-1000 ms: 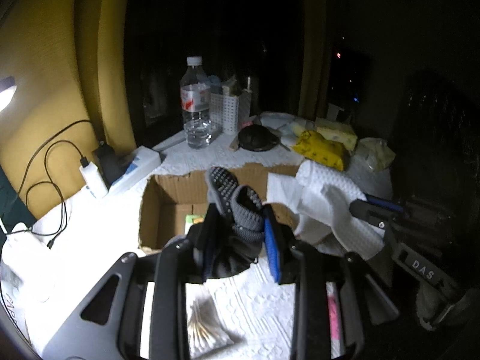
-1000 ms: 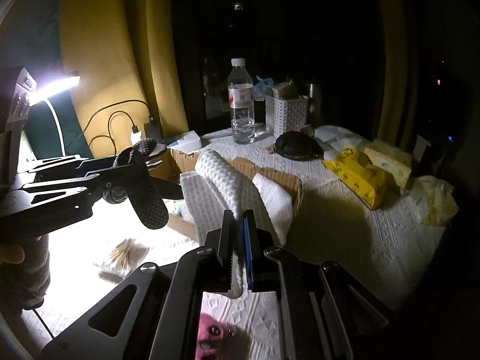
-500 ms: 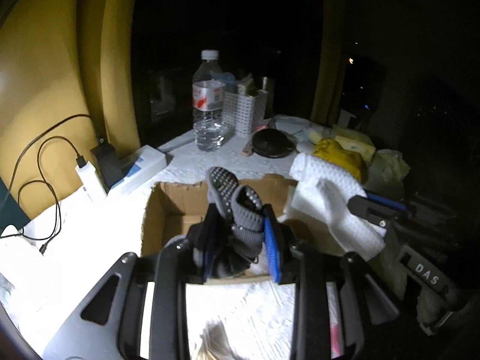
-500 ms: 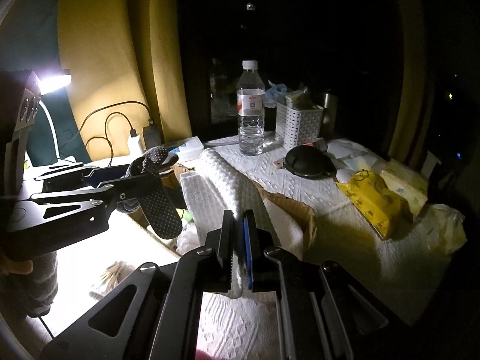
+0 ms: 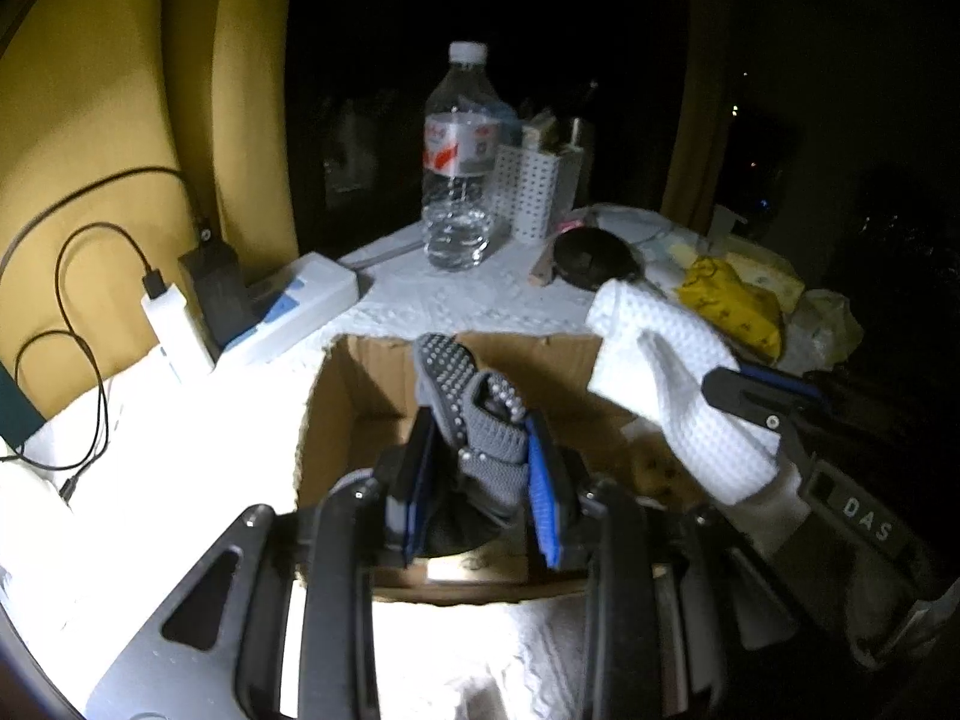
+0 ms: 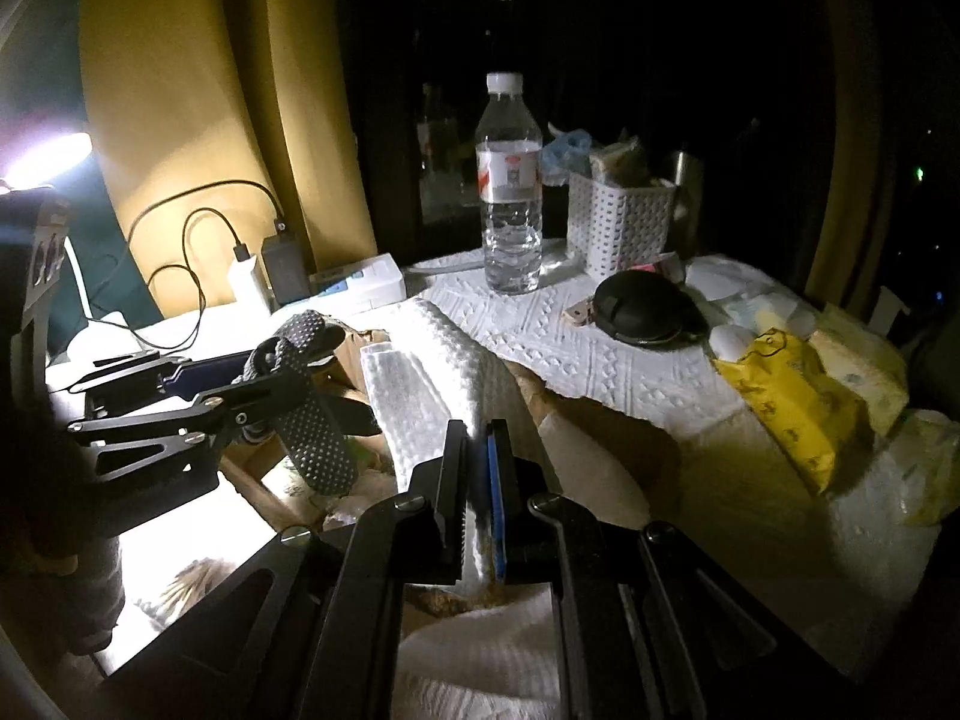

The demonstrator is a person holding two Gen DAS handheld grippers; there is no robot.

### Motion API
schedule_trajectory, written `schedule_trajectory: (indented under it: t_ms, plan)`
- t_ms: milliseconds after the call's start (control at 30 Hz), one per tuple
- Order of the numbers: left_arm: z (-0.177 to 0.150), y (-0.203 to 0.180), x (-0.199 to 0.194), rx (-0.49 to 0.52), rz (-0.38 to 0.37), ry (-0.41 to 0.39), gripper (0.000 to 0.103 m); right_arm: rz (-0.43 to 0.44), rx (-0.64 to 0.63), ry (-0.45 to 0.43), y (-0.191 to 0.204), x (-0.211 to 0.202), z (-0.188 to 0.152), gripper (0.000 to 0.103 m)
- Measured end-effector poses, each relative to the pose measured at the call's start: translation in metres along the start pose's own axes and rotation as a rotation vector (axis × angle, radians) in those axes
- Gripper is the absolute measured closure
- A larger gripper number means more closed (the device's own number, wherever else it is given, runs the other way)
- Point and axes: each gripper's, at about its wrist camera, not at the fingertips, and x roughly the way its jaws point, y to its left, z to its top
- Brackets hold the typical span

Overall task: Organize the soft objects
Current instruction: 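Lower the sock and towel into the box and open both tools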

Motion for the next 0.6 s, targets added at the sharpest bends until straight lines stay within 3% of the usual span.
schedule_trajectory:
  t_ms: [333,600]
  plan:
    - [-0.009,0.008,0.024,-0.01,0.017,0.076,0.071,0.027,-0.001,0.077,0.013,0.037,-0.011,0.096]
    - [-0.01,0.009,0.027,-0.019,0.035,0.096,0.065,0.032,0.011,0.1,0.015,0.042,-0.015,0.094]
